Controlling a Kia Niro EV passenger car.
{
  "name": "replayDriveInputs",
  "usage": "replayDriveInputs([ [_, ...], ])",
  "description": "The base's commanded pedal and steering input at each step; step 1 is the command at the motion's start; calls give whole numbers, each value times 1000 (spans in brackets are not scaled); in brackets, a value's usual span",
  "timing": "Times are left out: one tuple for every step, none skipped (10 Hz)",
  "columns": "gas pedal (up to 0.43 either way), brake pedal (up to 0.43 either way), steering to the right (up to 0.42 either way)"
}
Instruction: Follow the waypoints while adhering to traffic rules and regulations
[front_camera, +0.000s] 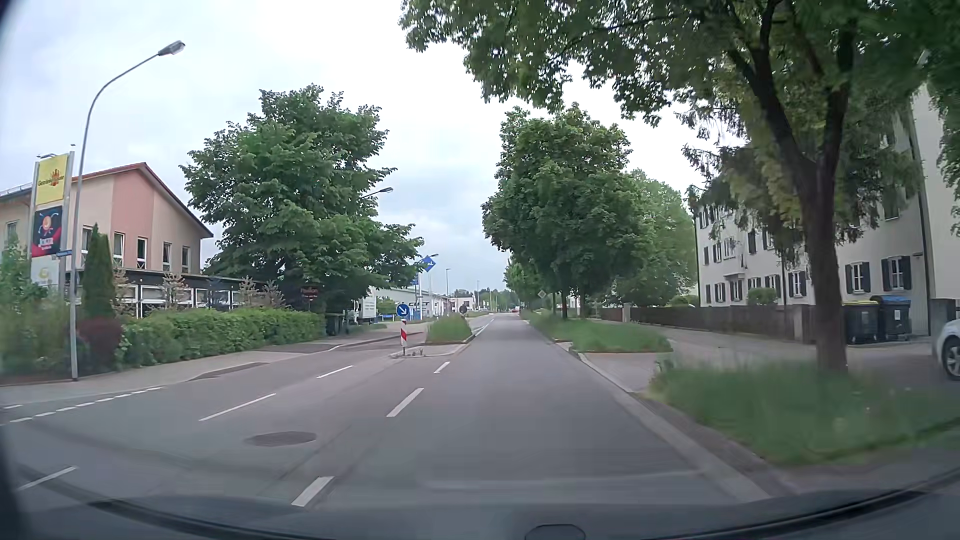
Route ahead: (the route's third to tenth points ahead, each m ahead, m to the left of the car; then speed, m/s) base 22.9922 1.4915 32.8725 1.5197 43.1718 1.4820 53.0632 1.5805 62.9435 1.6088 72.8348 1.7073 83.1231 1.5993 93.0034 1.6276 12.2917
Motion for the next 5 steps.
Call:
replayDriveInputs([
  [98,0,-2],
  [98,0,-2],
  [98,0,-2],
  [98,0,-1],
  [98,0,-2],
])
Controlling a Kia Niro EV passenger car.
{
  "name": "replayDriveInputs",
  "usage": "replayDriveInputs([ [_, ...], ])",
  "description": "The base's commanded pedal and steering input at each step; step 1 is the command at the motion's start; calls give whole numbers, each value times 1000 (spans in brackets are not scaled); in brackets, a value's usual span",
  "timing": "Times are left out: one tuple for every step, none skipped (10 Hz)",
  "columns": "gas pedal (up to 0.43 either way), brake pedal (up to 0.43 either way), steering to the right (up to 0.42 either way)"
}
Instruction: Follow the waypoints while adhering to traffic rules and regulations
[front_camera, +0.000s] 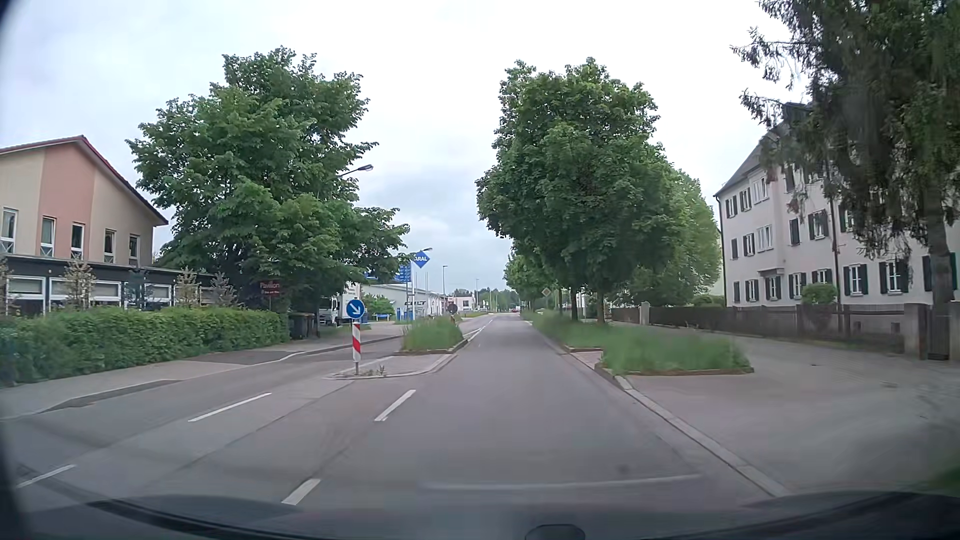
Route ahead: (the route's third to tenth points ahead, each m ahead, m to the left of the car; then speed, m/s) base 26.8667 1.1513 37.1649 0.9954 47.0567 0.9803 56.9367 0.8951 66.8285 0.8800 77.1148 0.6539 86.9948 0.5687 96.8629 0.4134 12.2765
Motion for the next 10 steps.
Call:
replayDriveInputs([
  [98,0,-2],
  [98,0,-2],
  [98,0,-1],
  [98,0,-1],
  [98,0,-1],
  [98,0,-1],
  [98,0,-1],
  [110,0,0],
  [110,0,0],
  [110,0,0],
])
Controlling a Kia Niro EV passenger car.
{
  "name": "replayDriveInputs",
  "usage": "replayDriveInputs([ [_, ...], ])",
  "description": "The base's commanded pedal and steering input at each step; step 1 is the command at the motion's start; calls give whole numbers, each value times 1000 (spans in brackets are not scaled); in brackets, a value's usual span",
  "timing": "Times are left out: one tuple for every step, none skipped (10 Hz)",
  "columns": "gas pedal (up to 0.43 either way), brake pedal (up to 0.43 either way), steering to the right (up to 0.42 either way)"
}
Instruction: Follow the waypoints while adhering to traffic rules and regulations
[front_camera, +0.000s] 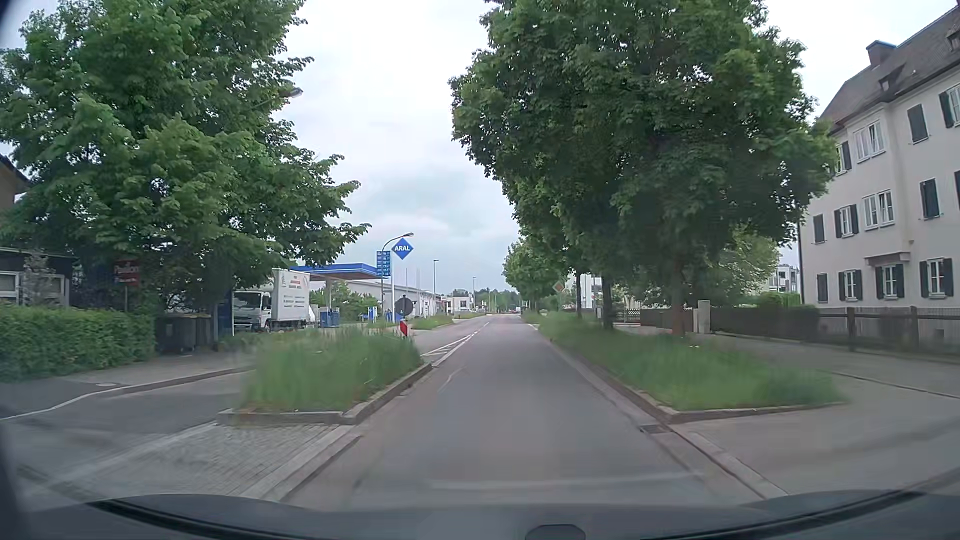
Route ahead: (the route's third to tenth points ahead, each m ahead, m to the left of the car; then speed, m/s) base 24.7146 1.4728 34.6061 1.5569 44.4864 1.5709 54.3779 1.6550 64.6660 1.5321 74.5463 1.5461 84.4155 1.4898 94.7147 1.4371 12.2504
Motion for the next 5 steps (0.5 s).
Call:
replayDriveInputs([
  [110,0,0],
  [110,0,0],
  [110,0,-1],
  [110,0,-1],
  [110,0,-1],
])
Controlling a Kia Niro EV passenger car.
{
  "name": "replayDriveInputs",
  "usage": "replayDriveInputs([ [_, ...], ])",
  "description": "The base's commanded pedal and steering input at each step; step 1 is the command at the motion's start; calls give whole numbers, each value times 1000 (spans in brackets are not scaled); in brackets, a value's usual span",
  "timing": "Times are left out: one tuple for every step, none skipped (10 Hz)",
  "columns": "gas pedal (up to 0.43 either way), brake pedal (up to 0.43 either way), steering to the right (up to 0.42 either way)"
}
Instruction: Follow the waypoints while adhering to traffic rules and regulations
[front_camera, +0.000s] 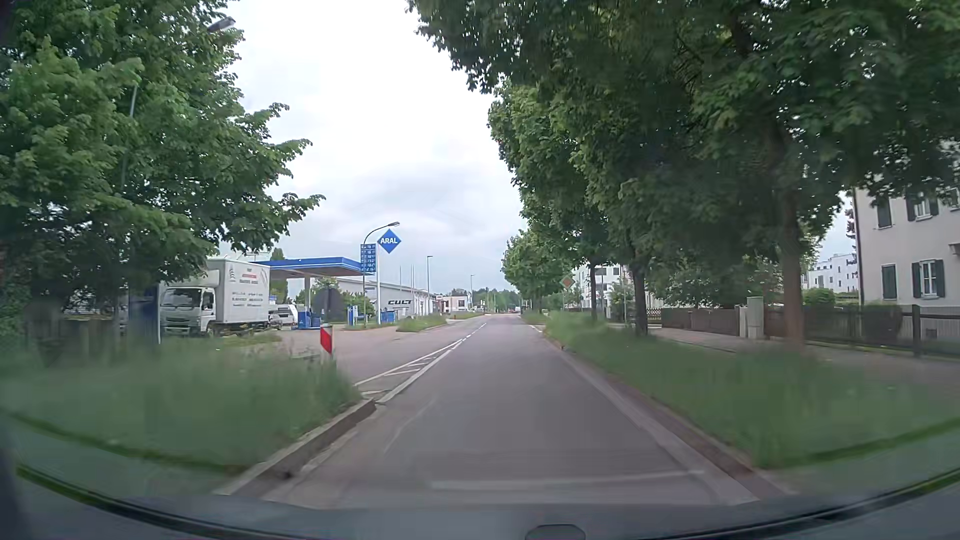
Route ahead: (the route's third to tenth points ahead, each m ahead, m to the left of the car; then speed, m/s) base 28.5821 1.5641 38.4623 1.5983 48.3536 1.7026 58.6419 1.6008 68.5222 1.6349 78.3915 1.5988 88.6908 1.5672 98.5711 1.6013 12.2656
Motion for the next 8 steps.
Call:
replayDriveInputs([
  [110,0,-1],
  [110,0,-3],
  [110,0,-4],
  [110,0,-4],
  [110,0,-4],
  [110,0,-4],
  [110,0,-4],
  [110,0,-4],
])
